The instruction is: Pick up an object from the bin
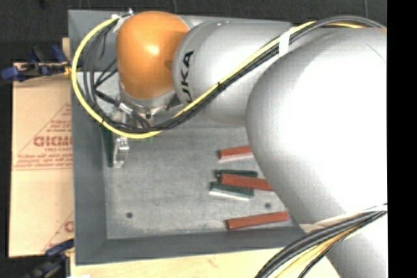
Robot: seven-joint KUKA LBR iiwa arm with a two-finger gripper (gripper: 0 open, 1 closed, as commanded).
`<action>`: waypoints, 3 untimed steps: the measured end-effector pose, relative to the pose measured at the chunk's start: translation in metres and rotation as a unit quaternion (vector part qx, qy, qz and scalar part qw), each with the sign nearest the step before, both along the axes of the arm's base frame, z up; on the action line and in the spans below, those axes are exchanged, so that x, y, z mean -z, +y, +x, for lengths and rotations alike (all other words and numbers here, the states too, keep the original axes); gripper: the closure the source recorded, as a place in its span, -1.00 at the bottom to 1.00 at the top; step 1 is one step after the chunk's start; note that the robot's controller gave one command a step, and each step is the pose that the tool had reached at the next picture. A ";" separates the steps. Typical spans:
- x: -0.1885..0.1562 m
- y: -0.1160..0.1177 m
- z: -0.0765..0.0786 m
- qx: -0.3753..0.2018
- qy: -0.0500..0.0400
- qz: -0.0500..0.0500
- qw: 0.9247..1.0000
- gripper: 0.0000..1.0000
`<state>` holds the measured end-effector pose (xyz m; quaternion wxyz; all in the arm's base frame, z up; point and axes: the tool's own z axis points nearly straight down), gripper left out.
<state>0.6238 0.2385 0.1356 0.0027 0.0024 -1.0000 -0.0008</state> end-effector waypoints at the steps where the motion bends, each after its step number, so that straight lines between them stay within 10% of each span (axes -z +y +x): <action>1: -0.005 -0.001 0.002 0.002 -0.004 0.001 1.000 -1.00; 2: 0.058 -0.009 0.004 0.069 0.008 0.000 0.998 1.00; 3: 0.058 -0.009 0.004 0.069 0.008 0.001 0.998 1.00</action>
Offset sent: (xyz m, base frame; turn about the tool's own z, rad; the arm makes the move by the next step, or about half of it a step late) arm 0.0047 -0.0135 -0.0656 0.1427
